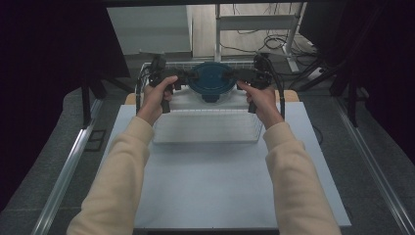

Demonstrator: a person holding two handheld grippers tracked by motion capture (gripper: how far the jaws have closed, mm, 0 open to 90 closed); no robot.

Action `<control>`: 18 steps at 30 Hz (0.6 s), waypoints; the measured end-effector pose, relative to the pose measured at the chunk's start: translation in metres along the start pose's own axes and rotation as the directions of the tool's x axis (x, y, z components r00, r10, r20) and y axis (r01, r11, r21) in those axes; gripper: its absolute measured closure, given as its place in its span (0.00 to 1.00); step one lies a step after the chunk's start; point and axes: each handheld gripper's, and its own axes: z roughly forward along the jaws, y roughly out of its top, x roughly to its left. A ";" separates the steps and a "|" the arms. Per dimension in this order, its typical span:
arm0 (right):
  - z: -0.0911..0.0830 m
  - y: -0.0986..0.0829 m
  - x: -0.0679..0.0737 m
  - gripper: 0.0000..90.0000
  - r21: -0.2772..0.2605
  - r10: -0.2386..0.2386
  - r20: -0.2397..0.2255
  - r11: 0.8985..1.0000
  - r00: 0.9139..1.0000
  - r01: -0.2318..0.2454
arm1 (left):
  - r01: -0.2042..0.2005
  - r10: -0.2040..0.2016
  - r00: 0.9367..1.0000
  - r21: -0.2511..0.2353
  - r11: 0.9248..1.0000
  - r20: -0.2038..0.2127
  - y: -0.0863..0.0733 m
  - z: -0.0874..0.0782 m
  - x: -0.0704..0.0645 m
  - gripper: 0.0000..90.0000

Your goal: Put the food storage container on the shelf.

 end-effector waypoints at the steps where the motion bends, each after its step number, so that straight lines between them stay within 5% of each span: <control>1: -0.001 -0.001 0.006 0.23 -0.014 -0.034 0.016 0.999 0.999 0.034 | -0.008 0.007 1.000 -0.020 1.000 -0.028 0.000 -0.001 -0.002 0.30; 5: -0.009 -0.009 0.028 0.09 -0.037 -0.126 0.108 0.991 0.986 0.130 | -0.041 0.035 0.996 -0.085 0.996 -0.077 -0.003 -0.014 -0.008 0.23; 7: -0.015 -0.015 0.040 0.08 -0.034 -0.196 0.185 0.978 0.963 0.206 | -0.084 0.076 0.992 -0.086 0.993 -0.102 -0.008 -0.021 -0.014 0.23; 9: -0.023 -0.020 0.047 0.08 -0.037 -0.249 0.206 0.964 0.946 0.262 | -0.133 0.124 0.986 -0.078 0.988 -0.109 -0.015 -0.028 -0.020 0.23; 10: -0.023 -0.020 0.047 0.08 -0.037 -0.249 0.206 0.964 0.946 0.262 | -0.133 0.124 0.986 -0.078 0.988 -0.109 -0.015 -0.028 -0.020 0.23; 12: -0.041 -0.031 0.051 0.09 -0.063 -0.290 0.205 0.949 0.935 0.308 | -0.200 0.191 0.974 -0.068 0.977 -0.118 -0.031 -0.041 -0.030 0.23; 18: -0.075 -0.058 0.045 0.11 -0.082 -0.336 0.146 0.933 0.930 0.350 | -0.295 0.287 0.951 -0.056 0.954 -0.117 -0.072 -0.068 -0.040 0.23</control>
